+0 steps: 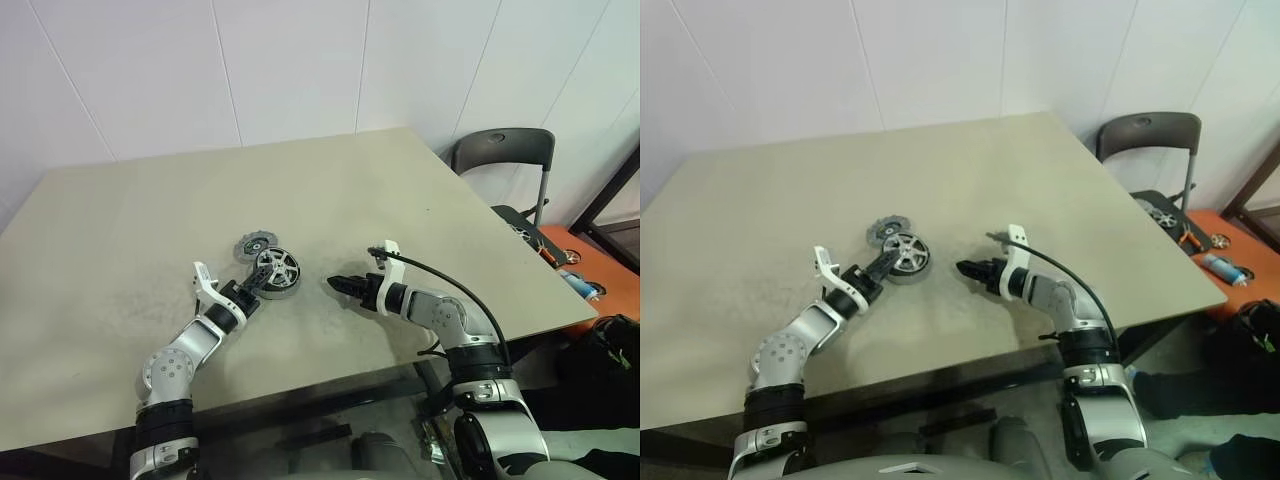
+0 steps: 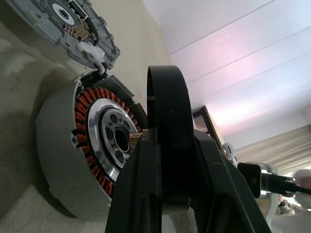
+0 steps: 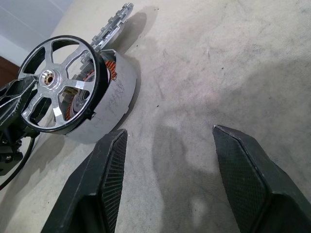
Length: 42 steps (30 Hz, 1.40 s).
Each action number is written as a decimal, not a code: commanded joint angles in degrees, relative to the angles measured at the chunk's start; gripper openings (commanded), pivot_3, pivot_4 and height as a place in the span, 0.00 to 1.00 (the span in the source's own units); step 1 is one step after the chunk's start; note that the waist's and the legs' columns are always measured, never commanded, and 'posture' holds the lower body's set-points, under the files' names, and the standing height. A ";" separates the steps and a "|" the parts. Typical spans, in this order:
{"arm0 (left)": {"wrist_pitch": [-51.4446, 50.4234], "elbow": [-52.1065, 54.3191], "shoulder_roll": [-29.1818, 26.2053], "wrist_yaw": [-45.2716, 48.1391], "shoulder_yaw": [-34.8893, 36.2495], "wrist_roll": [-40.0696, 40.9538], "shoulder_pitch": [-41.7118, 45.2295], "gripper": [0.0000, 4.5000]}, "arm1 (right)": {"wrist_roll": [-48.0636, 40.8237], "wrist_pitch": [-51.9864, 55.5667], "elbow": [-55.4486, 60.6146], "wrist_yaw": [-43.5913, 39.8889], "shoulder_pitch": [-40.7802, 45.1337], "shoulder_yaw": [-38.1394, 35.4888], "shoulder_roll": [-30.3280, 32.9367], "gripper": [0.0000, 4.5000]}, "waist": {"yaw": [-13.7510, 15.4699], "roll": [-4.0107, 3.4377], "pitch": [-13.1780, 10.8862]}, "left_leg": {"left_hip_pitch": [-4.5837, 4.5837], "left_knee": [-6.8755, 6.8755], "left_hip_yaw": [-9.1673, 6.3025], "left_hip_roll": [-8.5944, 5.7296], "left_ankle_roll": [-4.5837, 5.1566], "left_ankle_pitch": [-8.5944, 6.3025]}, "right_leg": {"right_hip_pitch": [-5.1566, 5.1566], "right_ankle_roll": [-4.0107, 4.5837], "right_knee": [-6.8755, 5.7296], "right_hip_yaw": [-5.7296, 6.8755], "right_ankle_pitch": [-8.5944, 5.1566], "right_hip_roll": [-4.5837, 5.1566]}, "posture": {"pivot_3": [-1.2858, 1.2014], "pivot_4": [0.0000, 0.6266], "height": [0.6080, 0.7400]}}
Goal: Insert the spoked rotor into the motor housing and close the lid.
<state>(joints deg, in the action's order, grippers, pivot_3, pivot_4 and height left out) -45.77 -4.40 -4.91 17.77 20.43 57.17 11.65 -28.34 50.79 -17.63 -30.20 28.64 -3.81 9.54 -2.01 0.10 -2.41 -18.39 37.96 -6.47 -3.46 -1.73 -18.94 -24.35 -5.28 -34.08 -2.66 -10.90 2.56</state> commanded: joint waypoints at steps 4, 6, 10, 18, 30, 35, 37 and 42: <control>1.24 -1.39 -1.31 1.46 -1.51 -3.23 0.99 0.31 | -0.33 -0.11 1.38 0.28 -0.02 -0.50 -0.30 0.65 | 0.03 0.00 0.01 | 0.00 0.00 0.00 0.00 0.00 0.00 | 0.00 0.01 0.00 0.00 0.00 0.00 | 0.52 0.00 1.00; 0.59 -2.20 -1.53 1.59 -1.34 -3.20 1.58 0.45 | -0.36 -0.13 1.38 0.32 -0.03 -0.50 -0.38 0.65 | 0.20 0.01 0.03 | 0.02 0.00 0.00 0.00 0.00 0.00 | 0.03 0.00 0.00 0.00 0.00 0.00 | 0.52 0.00 1.00; -0.25 -2.27 -2.49 2.71 -0.90 -2.56 1.79 0.45 | -0.30 -0.26 1.22 0.39 -0.06 -0.48 -0.51 0.65 | 0.30 0.00 0.03 | 0.09 0.05 0.00 0.00 -0.01 0.01 | 0.11 -0.15 -0.04 0.00 -0.11 -0.01 | 0.52 0.00 1.00; -2.77 2.66 -7.30 3.47 1.28 -0.14 -0.49 0.45 | -0.03 -0.96 0.47 0.44 -0.07 -0.48 -0.95 0.65 | -0.13 -0.01 0.03 | 0.07 0.03 -0.02 0.06 0.00 0.01 | 0.08 -0.10 -0.03 0.00 -0.07 -0.02 | 0.52 0.00 1.00; -7.52 10.43 -18.39 4.53 6.71 4.64 -2.61 0.45 | -0.17 -2.22 -0.50 0.34 -0.19 -0.17 -2.86 0.65 | -0.57 -0.03 0.01 | 0.06 0.01 -0.03 0.14 -0.01 0.00 | 0.04 -0.14 -0.03 0.00 -0.10 -0.03 | 0.52 0.00 1.00; -7.17 9.98 -20.35 5.30 5.93 4.76 1.46 0.45 | -0.70 -3.02 -0.43 -0.13 0.00 -0.50 -3.92 0.65 | -0.51 -0.03 0.00 | 0.06 -0.01 -0.03 0.14 -0.01 0.00 | 0.02 -0.11 -0.03 0.00 -0.09 -0.03 | 0.52 0.00 1.00; -7.03 9.59 -20.96 6.27 4.80 4.18 3.90 0.45 | -1.12 -3.50 -0.72 -0.68 1.14 -1.04 -4.27 0.65 | -0.47 -0.02 -0.01 | 0.05 0.00 -0.03 0.13 -0.01 0.01 | 0.02 -0.11 -0.04 0.00 -0.09 -0.03 | 0.52 0.00 1.00; -6.52 7.27 -23.17 9.80 2.59 2.06 9.42 0.45 | -2.77 -4.49 -0.06 -1.75 4.70 -2.92 -5.35 0.65 | -0.67 -0.12 -0.07 | -0.01 -0.03 0.01 0.06 -0.01 0.00 | -0.06 0.02 -0.03 -0.02 0.01 -0.02 | 0.52 0.00 1.00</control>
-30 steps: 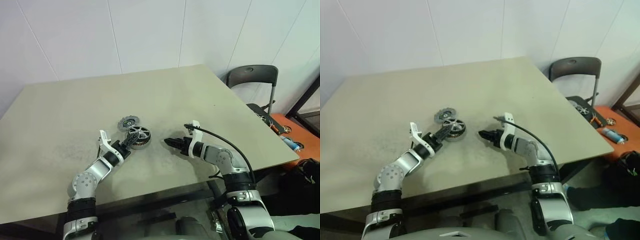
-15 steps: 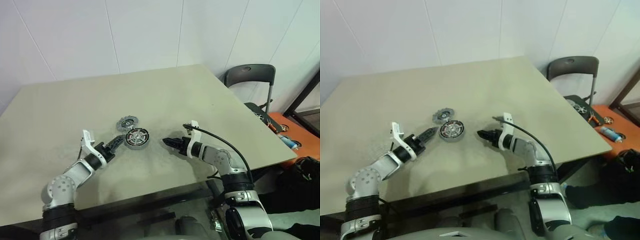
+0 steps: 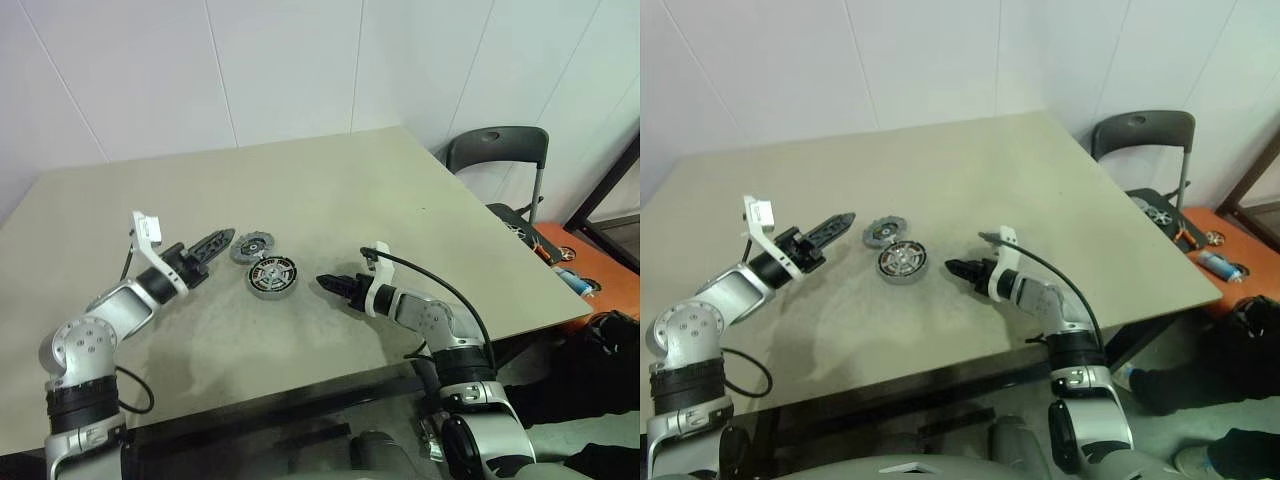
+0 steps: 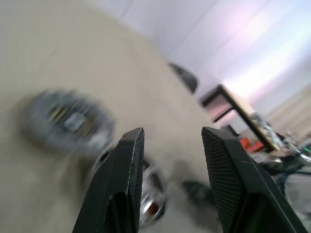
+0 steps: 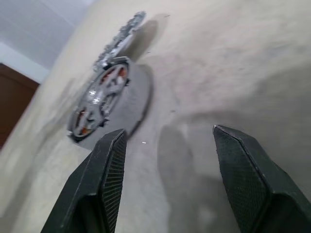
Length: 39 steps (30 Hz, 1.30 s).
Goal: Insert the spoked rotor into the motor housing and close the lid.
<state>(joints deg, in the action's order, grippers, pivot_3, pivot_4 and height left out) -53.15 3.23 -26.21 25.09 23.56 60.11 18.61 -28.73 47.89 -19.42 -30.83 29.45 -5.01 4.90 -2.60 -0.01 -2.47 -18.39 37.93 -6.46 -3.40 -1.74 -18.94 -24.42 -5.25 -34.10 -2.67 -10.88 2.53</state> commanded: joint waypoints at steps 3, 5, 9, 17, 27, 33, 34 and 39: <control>1.13 -1.96 -3.23 4.95 -0.83 -1.21 5.31 0.45 | -3.54 -2.01 2.84 -2.44 5.43 -2.25 -0.48 0.65 | -0.03 -0.02 -0.01 | 0.00 -0.08 0.01 -0.01 0.00 0.00 | -0.07 -0.01 -0.01 -0.03 0.01 -0.01 | 0.52 0.00 1.00; 1.59 -3.99 -4.39 6.41 -1.26 -2.20 7.97 0.45 | -3.85 -2.88 2.30 -3.09 6.80 -2.83 -0.13 0.65 | 0.13 -0.02 -0.01 | -0.01 -0.16 -0.02 0.00 0.00 0.00 | -0.10 -0.02 0.00 -0.01 0.01 -0.01 | 0.52 0.00 1.00; 5.71 -5.29 -9.40 15.06 -5.90 -8.37 10.49 0.45 | -3.60 -2.67 4.82 -7.08 8.31 -0.42 2.05 0.65 | 0.04 -0.03 -0.02 | -0.04 -0.21 -0.01 -0.04 0.00 0.00 | -0.13 -0.01 0.04 0.01 0.01 0.01 | 0.52 0.00 1.00; 20.71 -1.79 -16.40 30.16 -14.82 -22.20 4.64 0.45 | 0.79 -4.81 12.10 -15.69 7.87 9.54 9.09 0.65 | 0.05 -0.07 -0.04 | -0.01 -0.73 0.12 0.00 -0.04 0.02 | -0.38 0.01 0.07 -0.13 -0.05 0.01 | 0.52 0.00 1.00; 30.70 0.54 -19.68 37.74 -17.44 -30.53 -2.63 0.45 | 10.38 -17.38 13.95 -29.60 10.12 21.94 18.96 0.65 | 0.05 -0.01 -0.07 | -0.11 -0.70 0.16 0.07 -0.01 0.01 | -0.46 -0.06 0.07 -0.13 -0.09 0.06 | 0.52 0.00 1.00; 29.48 2.03 -18.77 36.26 -16.36 -30.14 -5.22 0.45 | 13.61 -24.34 5.36 -27.70 14.09 21.31 15.16 0.65 | 0.16 0.01 -0.06 | -0.03 -0.67 0.15 0.10 -0.01 0.02 | -0.41 -0.05 0.00 -0.13 -0.08 0.04 | 0.52 0.00 1.00; 29.09 2.36 -18.70 35.79 -16.04 -29.96 -5.39 0.45 | 14.41 -26.18 3.79 -27.88 14.63 21.87 14.19 0.65 | 0.16 0.01 -0.06 | -0.03 -0.67 0.15 0.10 -0.01 0.02 | -0.41 -0.05 0.01 -0.13 -0.08 0.04 | 0.52 0.00 1.00; 25.05 1.18 -19.02 33.72 -11.96 -26.79 -4.11 0.45 | 19.59 -35.44 -7.88 -22.23 20.04 21.59 7.26 0.65 | -0.04 0.01 -0.07 | -0.06 -0.69 0.14 0.09 -0.01 0.02 | -0.47 -0.03 -0.01 -0.14 -0.07 0.07 | 0.52 0.00 1.00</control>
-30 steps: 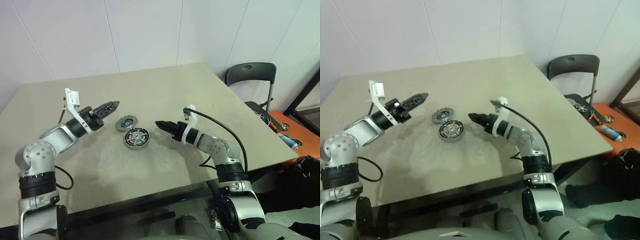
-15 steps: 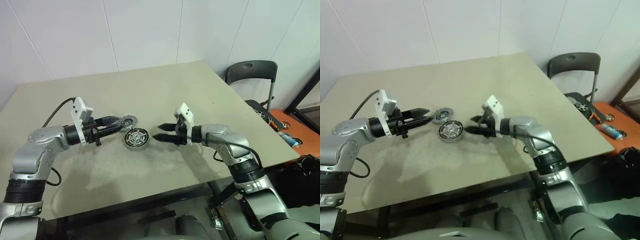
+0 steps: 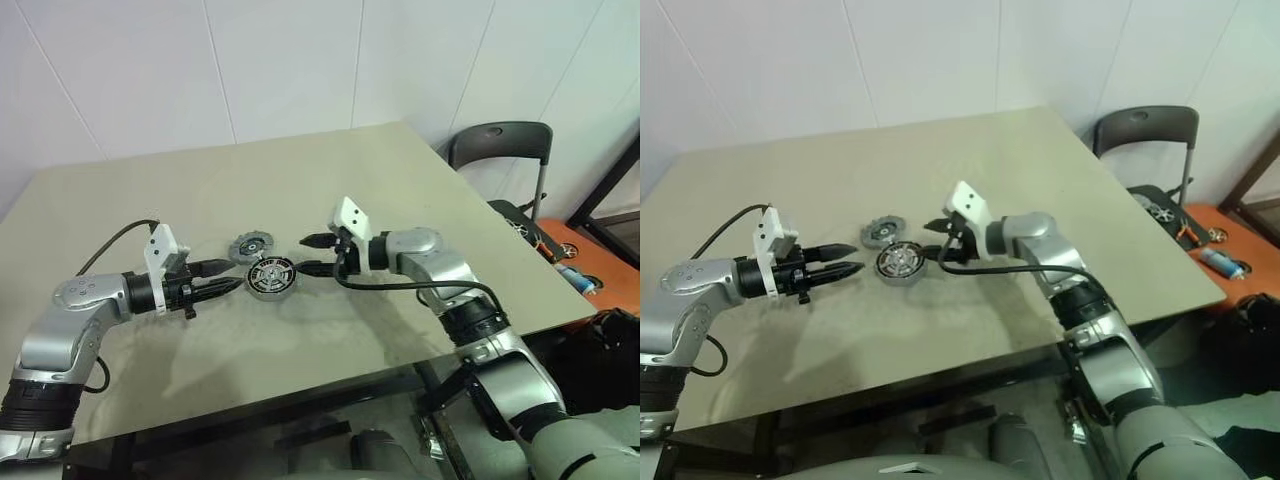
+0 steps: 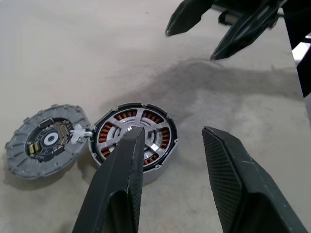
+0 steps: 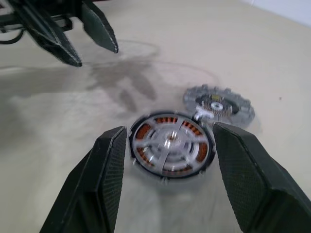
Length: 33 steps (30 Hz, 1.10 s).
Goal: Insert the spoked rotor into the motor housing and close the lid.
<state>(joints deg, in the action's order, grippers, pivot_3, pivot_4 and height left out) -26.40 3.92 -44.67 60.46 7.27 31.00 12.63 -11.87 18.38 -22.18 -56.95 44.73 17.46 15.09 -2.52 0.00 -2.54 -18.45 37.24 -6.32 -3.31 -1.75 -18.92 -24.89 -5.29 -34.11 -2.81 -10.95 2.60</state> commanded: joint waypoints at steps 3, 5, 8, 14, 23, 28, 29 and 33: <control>-5.41 -0.82 0.03 -4.60 7.29 4.85 3.48 0.45 | 4.24 -9.83 -12.09 6.18 7.89 -1.80 -6.49 0.65 | -0.08 -0.01 0.00 | 0.00 -0.01 -0.01 0.00 -0.04 0.02 | -0.04 0.02 -0.07 -0.01 0.01 -0.01 | 0.52 0.00 1.00; -4.63 -0.39 -0.57 -4.48 7.64 3.98 2.75 0.45 | 4.76 -12.21 -16.98 8.21 9.83 -2.80 -8.94 0.65 | -0.13 -0.01 0.00 | 0.01 -0.02 -0.04 0.00 -0.05 0.03 | -0.04 0.03 -0.07 -0.01 0.02 -0.02 | 0.52 0.00 1.00; -4.49 0.04 -0.34 -5.44 8.41 3.79 2.01 0.45 | 6.30 -15.23 -24.26 10.95 12.13 -3.18 -12.53 0.65 | -0.20 -0.01 0.00 | 0.00 -0.05 -0.03 -0.03 -0.06 0.03 | -0.05 0.04 -0.06 -0.01 0.02 0.02 | 0.52 0.00 1.00; -4.95 0.70 -0.14 -6.73 9.38 4.59 1.93 0.45 | 6.30 -16.18 -30.82 12.73 13.61 -5.80 -15.96 0.65 | -0.18 0.00 0.01 | -0.06 -0.10 -0.05 -0.04 -0.08 0.03 | -0.15 0.05 -0.10 -0.01 0.03 0.03 | 0.52 0.00 1.00; -7.75 2.09 0.62 -9.45 11.99 7.34 0.33 0.45 | 4.23 -9.33 -19.43 6.87 7.73 -6.17 -16.54 0.14 | -1.41 0.01 0.01 | -0.05 -0.08 -0.07 -0.04 -0.08 0.04 | -0.16 0.05 -0.18 -0.01 0.03 0.02 | 0.52 0.00 1.00; -8.62 0.23 1.93 -11.55 12.27 7.73 2.63 0.45 | 6.20 -7.73 -18.11 4.47 5.52 -3.22 -16.22 0.07 | -1.55 0.05 0.04 | 0.01 -0.01 -0.10 -0.05 -0.12 0.06 | -0.11 0.05 -0.28 0.00 0.04 0.02 | 0.52 0.00 1.00; -8.65 0.42 2.01 -11.53 12.14 7.71 2.48 0.45 | 6.43 -7.90 -18.64 4.78 5.77 -3.21 -16.56 0.07 | -1.66 0.04 0.04 | 0.02 -0.01 -0.09 -0.05 -0.14 0.07 | -0.12 0.06 -0.30 -0.01 0.05 0.02 | 0.52 0.00 1.00; -8.67 1.25 2.38 -11.82 11.56 7.47 2.05 0.45 | 8.01 -10.62 -25.59 8.89 8.91 -4.06 -18.56 0.07 | -1.67 0.05 0.04 | 0.01 -0.02 -0.07 -0.04 -0.18 0.09 | -0.17 0.09 -0.34 -0.03 0.07 0.01 | 0.52 0.00 1.00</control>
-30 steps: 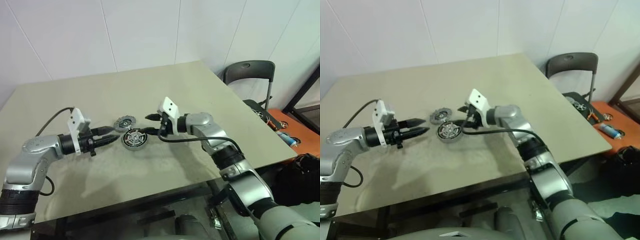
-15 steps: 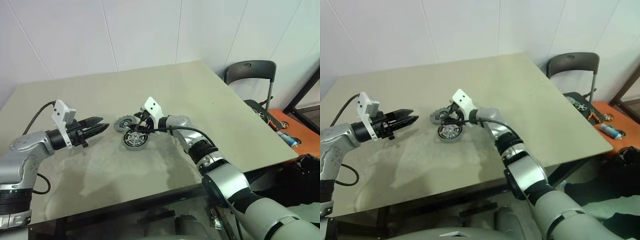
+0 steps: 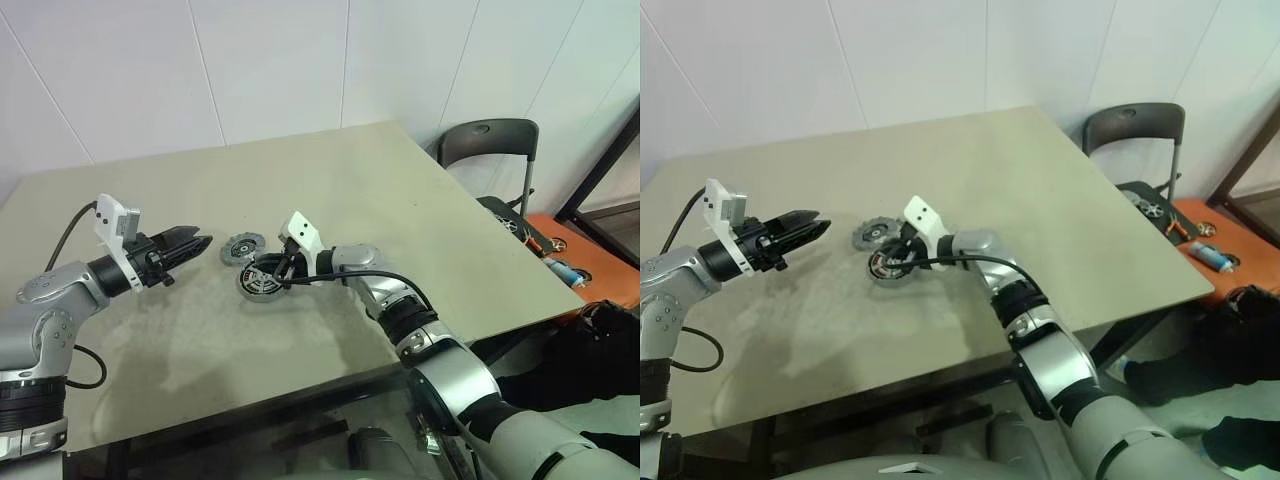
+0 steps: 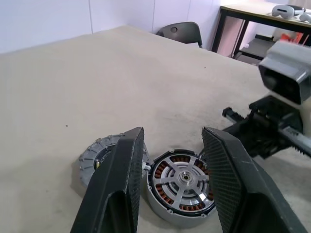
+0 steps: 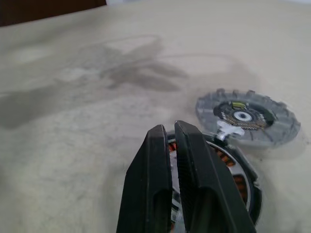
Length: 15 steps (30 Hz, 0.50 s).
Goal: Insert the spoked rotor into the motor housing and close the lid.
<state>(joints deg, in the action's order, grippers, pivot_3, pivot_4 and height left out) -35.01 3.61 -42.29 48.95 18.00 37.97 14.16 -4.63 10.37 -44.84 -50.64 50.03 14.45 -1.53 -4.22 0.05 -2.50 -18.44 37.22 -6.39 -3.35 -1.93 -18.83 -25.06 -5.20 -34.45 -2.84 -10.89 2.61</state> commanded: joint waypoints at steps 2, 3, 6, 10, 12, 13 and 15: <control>-0.14 2.14 0.08 -0.50 0.80 0.61 0.25 0.45 | 0.61 -4.16 -7.09 4.26 5.73 -2.44 -2.89 0.07 | 0.01 0.00 0.00 | 0.00 -0.01 -0.01 0.00 -0.04 0.02 | -0.01 0.03 -0.02 0.00 0.01 -0.01 | 0.52 0.00 1.00; -0.18 2.51 0.05 -0.53 0.81 0.67 0.01 0.45 | 0.57 -5.02 -9.45 5.04 6.88 -3.20 -3.21 0.07 | 0.02 0.00 0.00 | 0.00 0.00 -0.01 0.00 -0.05 0.03 | -0.01 0.04 -0.03 0.00 0.02 -0.01 | 0.52 0.00 1.00; -0.51 3.45 0.00 -0.75 1.08 0.83 -0.71 0.45 | 0.42 -5.70 -15.97 7.54 9.74 -5.56 -3.50 0.07 | 0.07 0.01 0.00 | 0.00 0.00 -0.01 0.00 -0.07 0.04 | -0.01 0.05 -0.03 0.00 0.03 -0.01 | 0.52 0.00 1.00; -1.14 4.52 -0.10 -0.95 1.75 1.25 -1.91 0.45 | 3.90 -7.25 -20.61 4.96 9.02 -3.16 -3.97 0.07 | 0.02 0.06 0.04 | 0.00 -0.01 -0.03 -0.01 -0.07 0.04 | 0.01 0.06 -0.01 0.00 0.03 0.00 | 0.52 0.00 1.00; -1.42 4.86 0.05 -1.26 1.88 1.43 -2.18 0.45 | 6.74 -9.16 -21.11 4.13 6.51 -0.61 -4.45 0.07 | -0.04 0.06 0.04 | 0.00 -0.02 -0.02 -0.01 -0.07 0.04 | 0.00 0.06 0.00 0.01 0.03 0.00 | 0.52 0.00 1.00; -1.52 5.04 0.21 -1.43 1.83 1.45 -2.29 0.45 | 7.22 -9.11 -21.24 3.85 5.23 -0.22 -4.83 0.07 | -0.13 0.04 0.05 | -0.01 -0.02 -0.02 -0.01 -0.07 0.04 | -0.01 0.05 0.00 0.00 0.03 -0.02 | 0.52 0.00 1.00; -1.98 5.55 0.47 -1.71 1.79 1.71 -2.38 0.45 | 7.82 -9.35 -20.97 3.41 3.24 0.18 -5.22 0.07 | -0.50 0.04 0.17 | 0.05 -0.02 0.02 0.00 -0.07 0.04 | 0.01 0.05 -0.06 -0.02 0.03 -0.01 | 0.52 0.00 1.00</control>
<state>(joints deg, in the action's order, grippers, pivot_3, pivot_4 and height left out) -36.95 7.12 -41.78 47.49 18.27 38.28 11.35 1.52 0.58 -65.11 -46.10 55.02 13.13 -6.04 -4.72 0.09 -2.33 -18.33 37.20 -6.38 -3.35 -2.00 -18.79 -25.00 -5.15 -34.53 -2.86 -10.86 2.59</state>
